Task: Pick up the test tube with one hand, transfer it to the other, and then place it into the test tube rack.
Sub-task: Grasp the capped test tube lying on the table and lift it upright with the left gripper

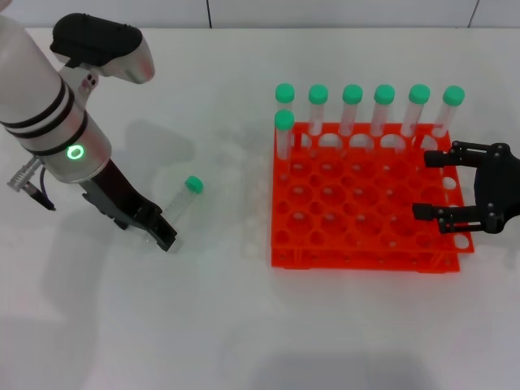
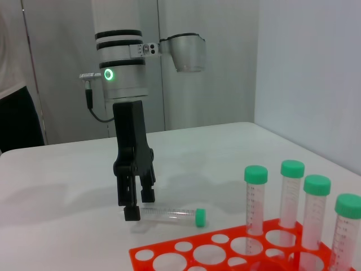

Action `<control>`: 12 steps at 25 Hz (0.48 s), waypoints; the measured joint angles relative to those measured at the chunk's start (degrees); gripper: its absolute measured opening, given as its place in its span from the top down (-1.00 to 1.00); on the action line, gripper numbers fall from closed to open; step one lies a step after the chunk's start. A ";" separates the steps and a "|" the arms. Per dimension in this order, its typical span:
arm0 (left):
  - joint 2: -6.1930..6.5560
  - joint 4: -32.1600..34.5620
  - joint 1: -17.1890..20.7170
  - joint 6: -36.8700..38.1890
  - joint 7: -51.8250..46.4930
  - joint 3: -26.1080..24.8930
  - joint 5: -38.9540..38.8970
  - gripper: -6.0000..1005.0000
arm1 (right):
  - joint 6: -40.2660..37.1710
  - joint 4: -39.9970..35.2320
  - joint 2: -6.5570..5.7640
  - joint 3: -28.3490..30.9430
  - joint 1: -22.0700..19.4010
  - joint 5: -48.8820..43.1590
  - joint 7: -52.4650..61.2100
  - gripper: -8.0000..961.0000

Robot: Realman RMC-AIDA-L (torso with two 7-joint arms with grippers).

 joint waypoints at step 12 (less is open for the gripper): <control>0.01 -0.47 -0.09 -0.17 -1.38 1.32 -0.81 -0.20 | 0.00 0.01 0.33 0.12 -0.09 0.00 -0.03 -0.59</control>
